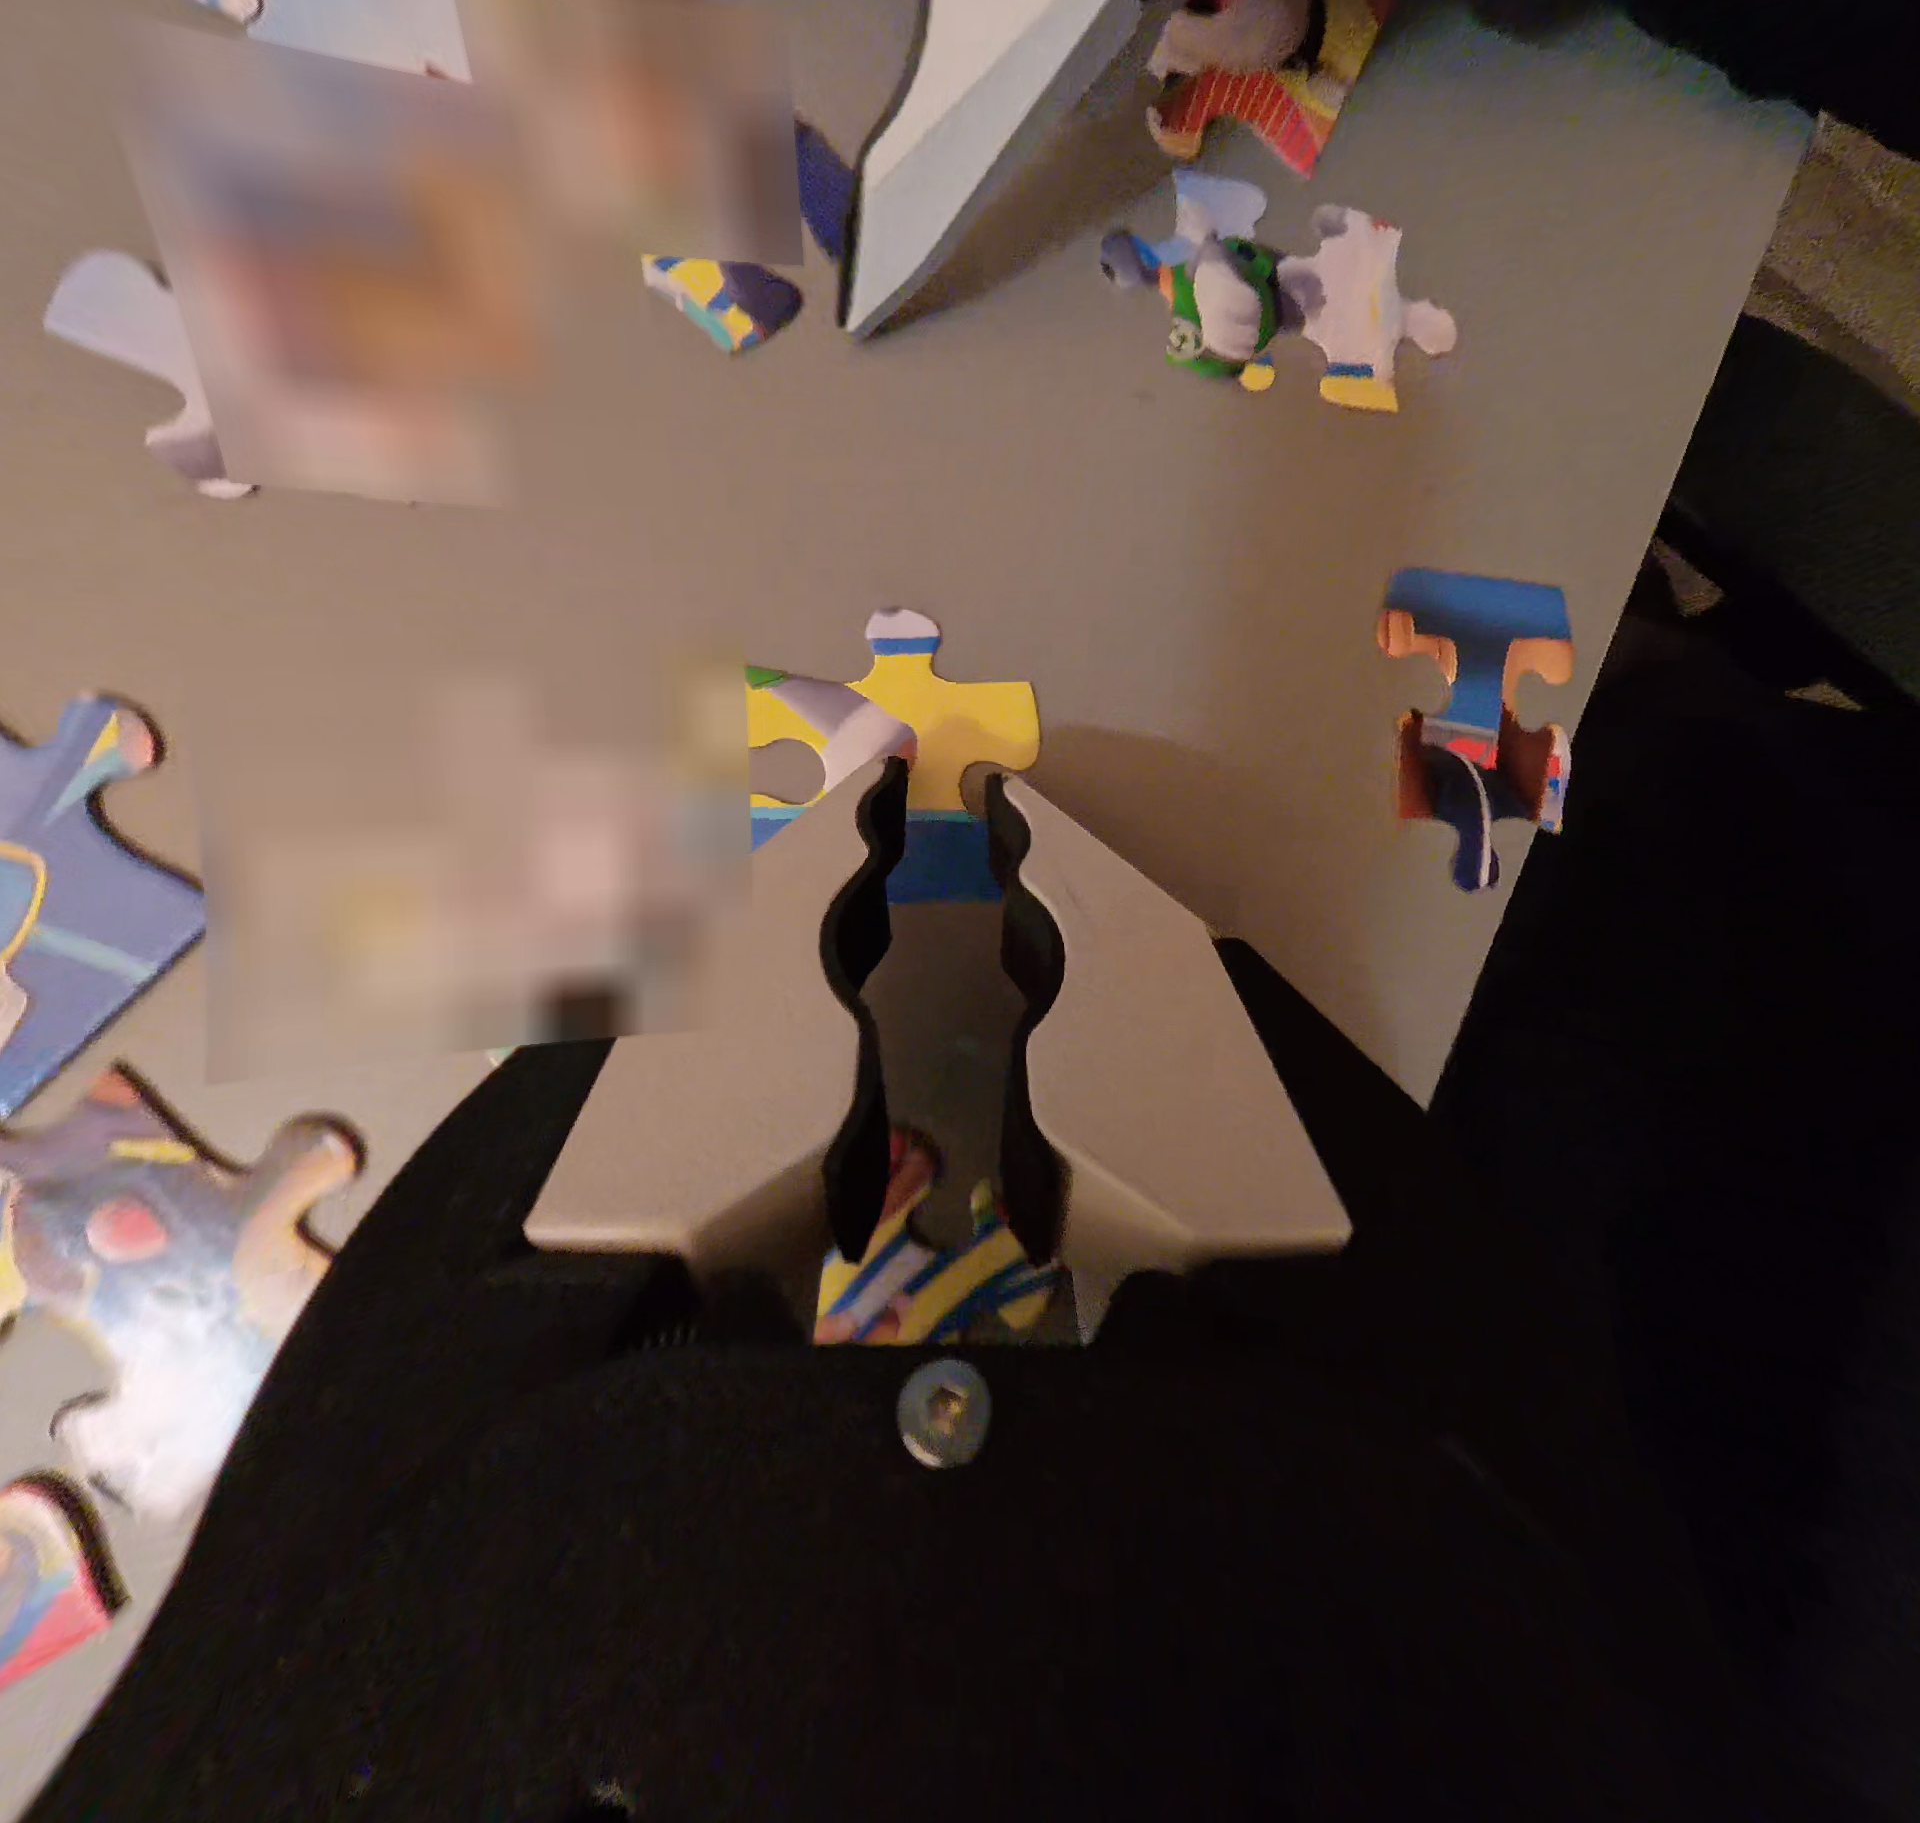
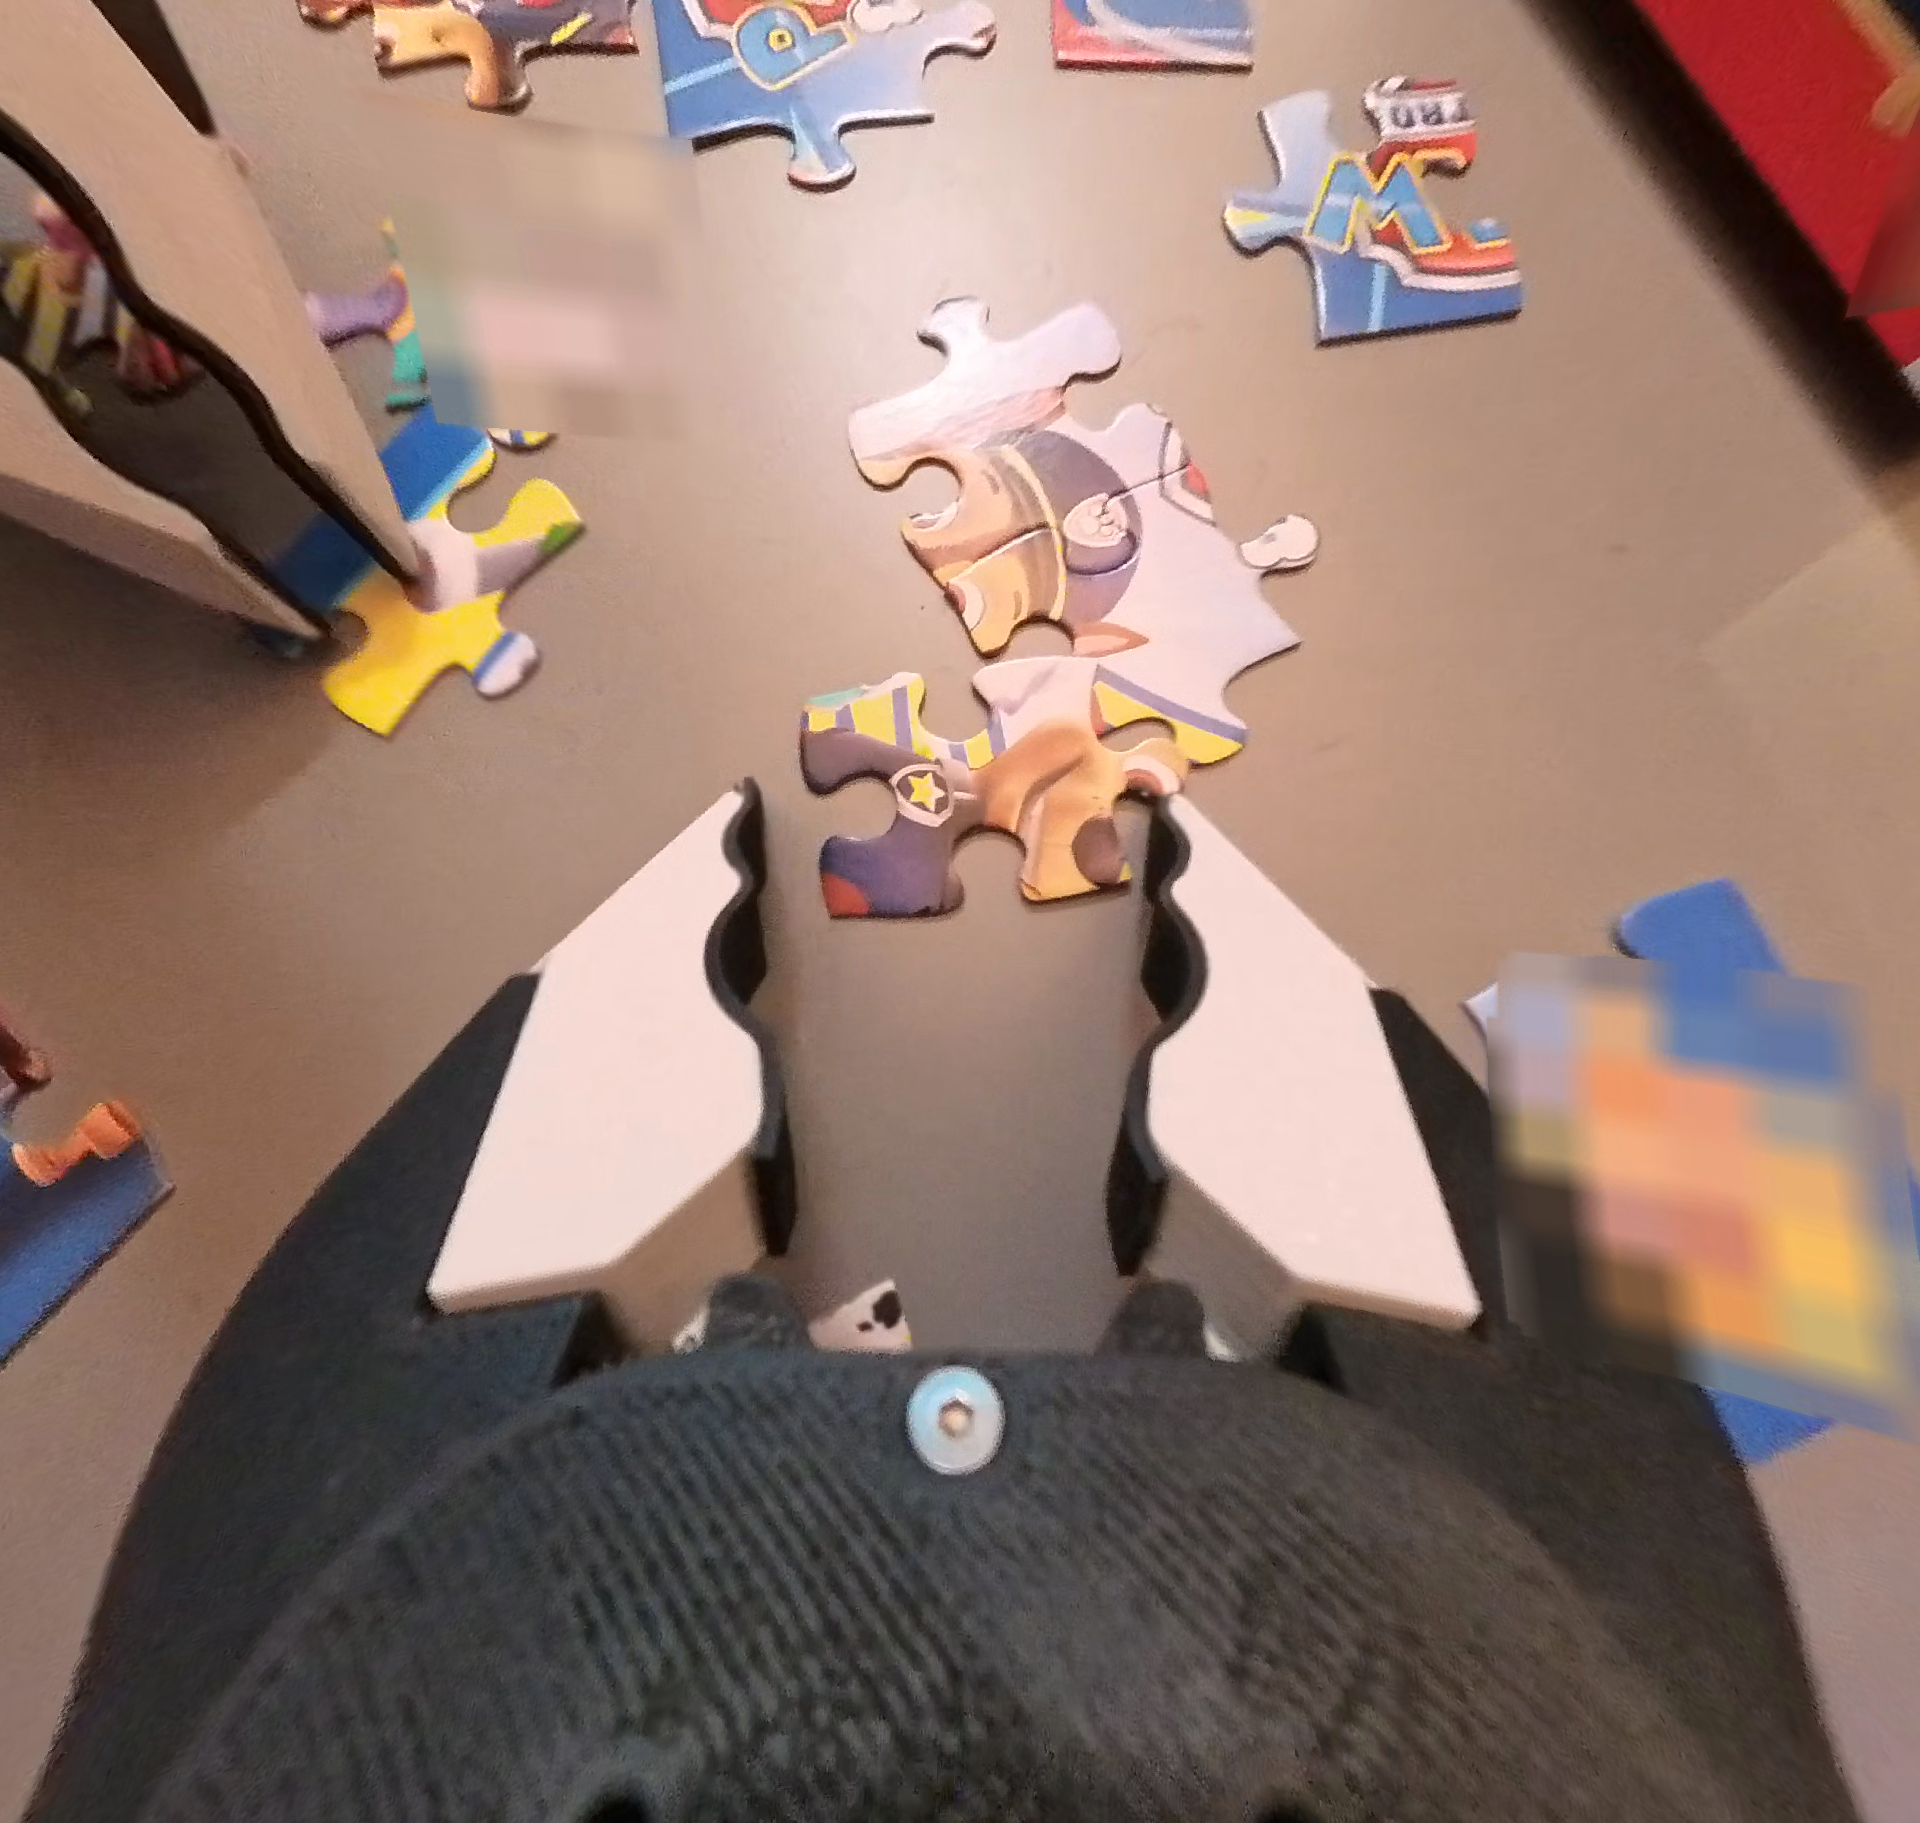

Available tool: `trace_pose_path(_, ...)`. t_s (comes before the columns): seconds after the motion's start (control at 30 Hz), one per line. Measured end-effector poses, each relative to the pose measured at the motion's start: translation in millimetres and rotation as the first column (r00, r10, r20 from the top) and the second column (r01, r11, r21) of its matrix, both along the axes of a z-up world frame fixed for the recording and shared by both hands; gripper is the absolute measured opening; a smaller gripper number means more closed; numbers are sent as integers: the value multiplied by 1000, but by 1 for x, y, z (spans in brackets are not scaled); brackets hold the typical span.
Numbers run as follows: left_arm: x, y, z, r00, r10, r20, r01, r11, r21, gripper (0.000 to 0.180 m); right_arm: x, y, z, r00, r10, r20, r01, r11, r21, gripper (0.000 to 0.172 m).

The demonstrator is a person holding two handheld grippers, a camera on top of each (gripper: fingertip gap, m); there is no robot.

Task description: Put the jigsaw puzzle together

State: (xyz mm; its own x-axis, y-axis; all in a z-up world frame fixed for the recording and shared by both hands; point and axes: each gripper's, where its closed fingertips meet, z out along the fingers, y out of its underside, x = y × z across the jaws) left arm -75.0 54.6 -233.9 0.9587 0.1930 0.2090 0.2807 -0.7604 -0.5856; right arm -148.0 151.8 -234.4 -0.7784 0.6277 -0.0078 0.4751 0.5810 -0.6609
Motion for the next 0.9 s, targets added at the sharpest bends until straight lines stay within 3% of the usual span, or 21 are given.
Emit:
trace_pose_path(0.17,7,-26,5,990,39,134,-35,999,-27,24,3,-4,-1,1000,-11,-9,11,1000,6,72)
trace_pose_path(0.33,-19,-27,32,989,94,113,-105,990,97,24,7,-6,0,1000,4,-8,-4,1000,1,46)
trace_pose_path(0.5,-53,-13,48,991,134,30,-137,973,186,26,14,-13,0,1000,17,-9,-17,1000,10,41)
trace_pose_path(0.7,-85,18,24,994,107,-5,-106,986,129,37,17,-31,2,993,100,-69,-96,994,53,40)
trace_pose_path(0.9,-103,33,9,994,108,16,-109,989,99,35,10,-52,5,970,197,-142,-186,979,89,40)
